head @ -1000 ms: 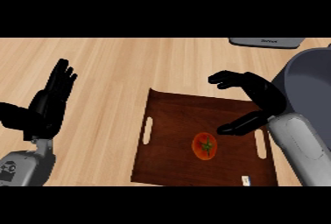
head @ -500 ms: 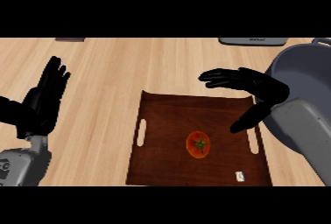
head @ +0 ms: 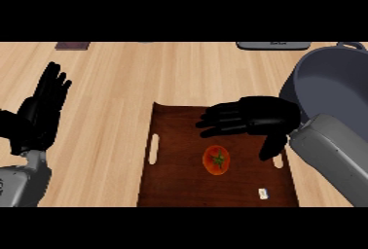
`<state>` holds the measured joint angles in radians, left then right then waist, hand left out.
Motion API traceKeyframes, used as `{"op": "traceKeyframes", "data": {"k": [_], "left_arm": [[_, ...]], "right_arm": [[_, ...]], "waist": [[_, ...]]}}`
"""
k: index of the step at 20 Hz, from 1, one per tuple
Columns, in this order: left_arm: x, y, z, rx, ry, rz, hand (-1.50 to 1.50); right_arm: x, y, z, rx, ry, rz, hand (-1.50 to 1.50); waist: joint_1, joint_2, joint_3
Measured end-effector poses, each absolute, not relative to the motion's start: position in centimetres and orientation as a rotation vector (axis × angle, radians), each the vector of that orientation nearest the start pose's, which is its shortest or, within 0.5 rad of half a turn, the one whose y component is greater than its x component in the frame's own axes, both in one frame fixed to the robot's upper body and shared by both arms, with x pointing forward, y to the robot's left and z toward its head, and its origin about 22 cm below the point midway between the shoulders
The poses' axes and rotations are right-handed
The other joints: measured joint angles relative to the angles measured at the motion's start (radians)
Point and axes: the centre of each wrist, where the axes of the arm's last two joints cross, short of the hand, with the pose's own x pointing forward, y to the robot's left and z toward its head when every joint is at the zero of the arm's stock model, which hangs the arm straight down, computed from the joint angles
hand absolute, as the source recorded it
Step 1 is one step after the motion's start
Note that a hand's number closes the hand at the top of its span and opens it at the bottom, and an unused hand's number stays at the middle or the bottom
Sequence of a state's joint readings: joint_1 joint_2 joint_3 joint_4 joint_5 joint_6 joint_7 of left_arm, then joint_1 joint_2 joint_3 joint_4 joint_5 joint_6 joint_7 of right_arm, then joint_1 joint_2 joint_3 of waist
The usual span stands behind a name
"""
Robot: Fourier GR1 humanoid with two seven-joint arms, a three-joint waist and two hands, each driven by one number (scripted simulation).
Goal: Pick the tomato from the tray and place it in the pot
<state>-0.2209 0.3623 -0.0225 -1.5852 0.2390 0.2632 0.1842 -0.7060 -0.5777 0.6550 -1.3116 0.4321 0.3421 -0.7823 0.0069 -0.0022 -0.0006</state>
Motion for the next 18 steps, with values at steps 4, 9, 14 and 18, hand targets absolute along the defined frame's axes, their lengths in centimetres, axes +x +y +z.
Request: {"op": "traceKeyframes", "data": {"k": [4, 9, 14, 18], "left_arm": [[28.8, 27.4, 9.0, 0.195, -1.613, 0.068, 0.00], [28.6, 27.9, 8.2, 0.196, -1.610, 0.070, 0.00], [28.3, 28.4, 8.3, 0.199, -1.614, 0.069, 0.00], [28.2, 28.3, 8.3, 0.197, -1.614, 0.065, 0.00]], "right_arm": [[33.1, -17.7, 9.9, -0.407, 2.306, -2.625, -1.50], [31.4, -17.0, 8.5, -0.407, 2.265, -2.671, -1.50], [31.4, -16.8, 7.4, -0.337, 2.242, -2.716, -1.50], [31.5, -16.3, 6.5, -0.243, 2.230, -2.753, -1.50]], "waist": [[-0.005, 0.000, 0.000], [-0.006, 0.001, 0.000], [-0.004, 0.002, 0.001], [-0.004, 0.002, 0.000]]}}
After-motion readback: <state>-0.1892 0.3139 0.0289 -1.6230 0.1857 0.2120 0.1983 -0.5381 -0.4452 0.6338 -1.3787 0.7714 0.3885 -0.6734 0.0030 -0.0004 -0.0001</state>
